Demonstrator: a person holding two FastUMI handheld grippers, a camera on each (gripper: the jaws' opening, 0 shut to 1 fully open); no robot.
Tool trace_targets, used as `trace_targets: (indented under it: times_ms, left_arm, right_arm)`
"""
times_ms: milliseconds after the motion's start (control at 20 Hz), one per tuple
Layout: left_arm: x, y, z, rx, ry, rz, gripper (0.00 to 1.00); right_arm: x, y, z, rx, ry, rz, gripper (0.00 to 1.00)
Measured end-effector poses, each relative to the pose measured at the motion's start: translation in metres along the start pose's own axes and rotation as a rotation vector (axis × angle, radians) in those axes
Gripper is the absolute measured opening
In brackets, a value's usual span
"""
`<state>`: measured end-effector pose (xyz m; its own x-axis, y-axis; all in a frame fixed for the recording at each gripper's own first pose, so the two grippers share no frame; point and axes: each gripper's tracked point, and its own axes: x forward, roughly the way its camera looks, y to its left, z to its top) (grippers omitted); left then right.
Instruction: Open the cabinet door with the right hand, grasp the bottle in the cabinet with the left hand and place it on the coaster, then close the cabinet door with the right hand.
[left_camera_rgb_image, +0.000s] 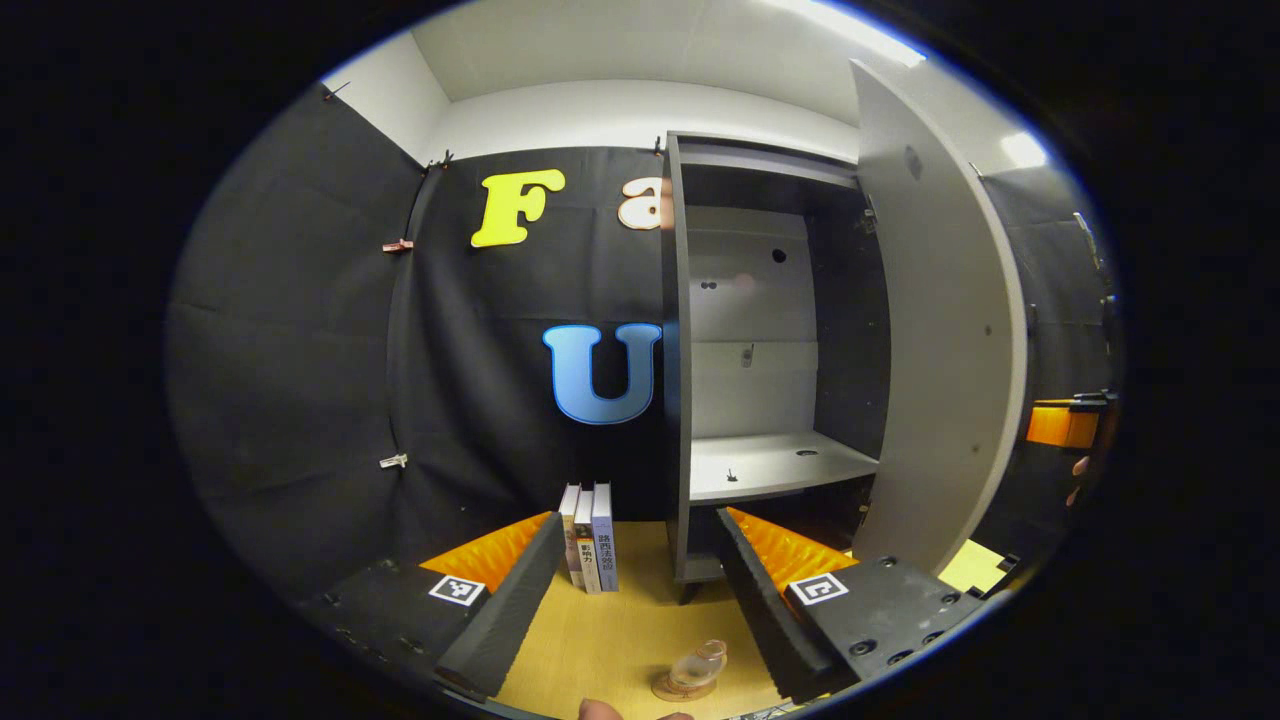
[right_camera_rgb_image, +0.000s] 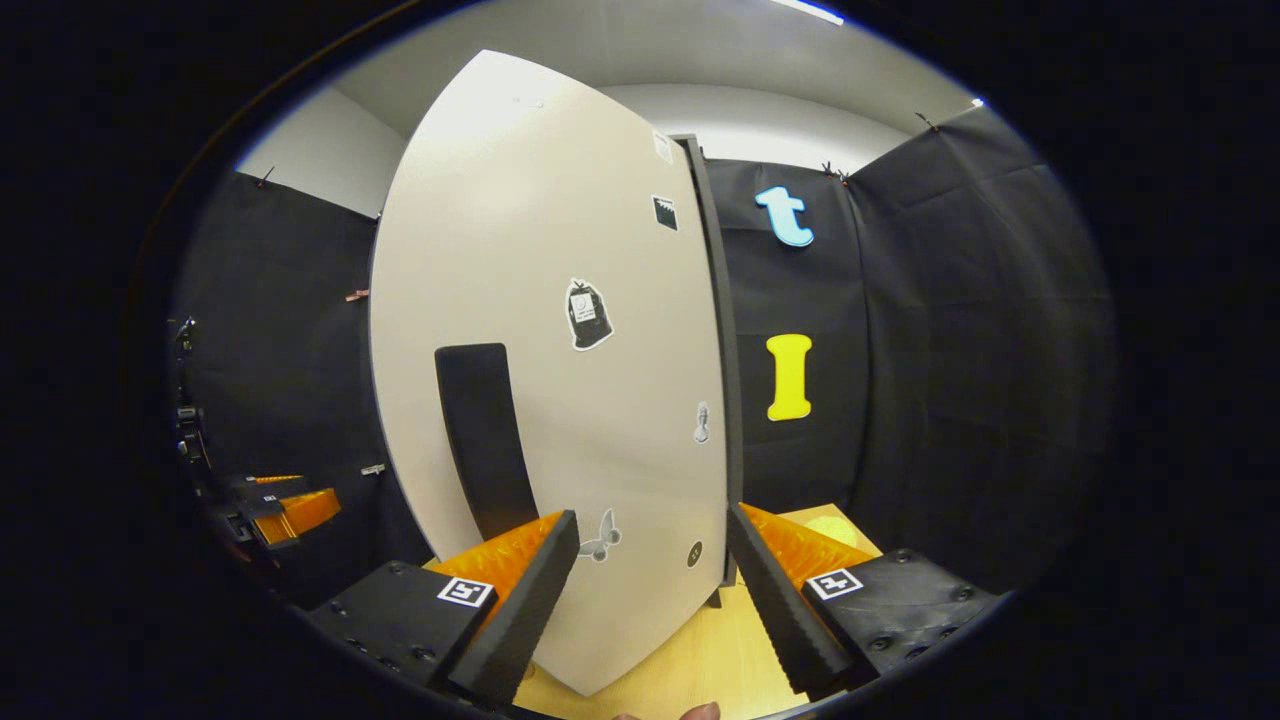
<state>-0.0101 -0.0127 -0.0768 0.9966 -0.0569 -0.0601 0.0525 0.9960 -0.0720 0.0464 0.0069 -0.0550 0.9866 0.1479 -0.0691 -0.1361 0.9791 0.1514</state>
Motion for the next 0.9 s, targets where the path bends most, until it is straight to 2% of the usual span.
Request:
trace_targets:
  times_ms: [150,300,600,900]
  left_arm:
    - [-0.002,0.001,0.000,0.010,-0.001,0.001,0.95]
    - [-0.006,0.005,-0.001,0.010,-0.001,0.007,0.92]
    - [-0.007,0.000,0.005,-0.006,-0.013,-0.012,0.95]
    - [-0.007,-0.007,0.008,0.008,-0.025,-0.018,0.93]
  right_arm:
    - [0.002,0.030,-0.019,0.004,0.046,0.074,0.98]
    - [0.002,0.031,-0.027,-0.011,0.056,0.084,0.98]
    - [0.009,0.008,-0.013,-0.026,0.010,0.031,0.98]
    - [-0.007,-0.007,-0.007,-0.085,-0.032,-0.067,0.98]
